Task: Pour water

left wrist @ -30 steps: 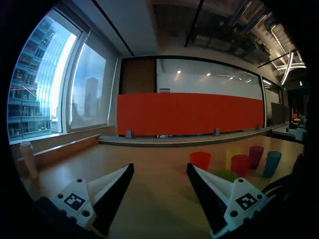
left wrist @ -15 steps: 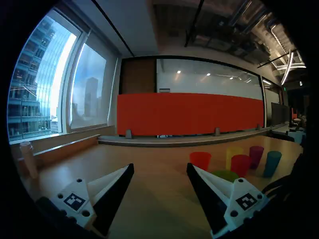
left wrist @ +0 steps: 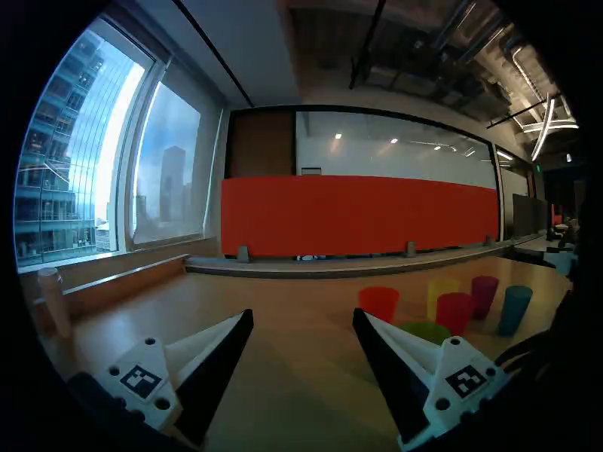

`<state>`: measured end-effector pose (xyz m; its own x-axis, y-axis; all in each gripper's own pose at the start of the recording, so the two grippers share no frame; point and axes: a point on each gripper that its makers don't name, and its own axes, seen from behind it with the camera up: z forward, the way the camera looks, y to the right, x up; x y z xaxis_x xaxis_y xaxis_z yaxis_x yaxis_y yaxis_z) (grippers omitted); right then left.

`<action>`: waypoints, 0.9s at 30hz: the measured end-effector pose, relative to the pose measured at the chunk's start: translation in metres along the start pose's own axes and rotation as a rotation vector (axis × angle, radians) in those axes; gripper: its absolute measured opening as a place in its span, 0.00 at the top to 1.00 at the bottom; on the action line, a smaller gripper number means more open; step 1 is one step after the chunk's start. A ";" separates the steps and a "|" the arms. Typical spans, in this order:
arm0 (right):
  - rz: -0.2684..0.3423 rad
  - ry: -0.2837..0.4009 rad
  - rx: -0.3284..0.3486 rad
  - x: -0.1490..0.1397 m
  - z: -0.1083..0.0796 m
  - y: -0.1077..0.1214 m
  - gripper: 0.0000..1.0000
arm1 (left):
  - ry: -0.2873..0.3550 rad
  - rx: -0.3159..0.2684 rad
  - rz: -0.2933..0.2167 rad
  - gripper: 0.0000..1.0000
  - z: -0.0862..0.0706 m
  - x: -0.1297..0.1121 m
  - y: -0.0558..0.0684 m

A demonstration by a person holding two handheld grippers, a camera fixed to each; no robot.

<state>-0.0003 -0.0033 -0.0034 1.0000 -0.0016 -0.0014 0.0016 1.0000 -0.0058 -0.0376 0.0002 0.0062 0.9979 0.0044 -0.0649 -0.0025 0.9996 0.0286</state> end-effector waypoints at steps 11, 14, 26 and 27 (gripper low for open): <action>0.000 0.000 0.005 0.000 0.000 -0.001 0.00 | 0.000 0.000 0.000 0.02 0.000 0.000 0.000; 0.000 0.000 0.007 0.001 0.000 -0.001 0.00 | 0.000 0.000 0.000 0.02 0.000 0.000 0.000; 0.000 -0.002 0.008 0.000 0.000 -0.002 0.00 | 0.000 0.000 0.000 0.02 0.000 0.000 0.000; 0.000 -0.002 0.008 0.000 0.000 -0.002 0.00 | 0.000 0.000 0.000 0.02 0.000 0.000 0.000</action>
<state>-0.0004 -0.0053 -0.0035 1.0000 -0.0012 0.0002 0.0012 1.0000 0.0022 -0.0379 0.0004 0.0064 0.9979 0.0045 -0.0648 -0.0026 0.9996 0.0287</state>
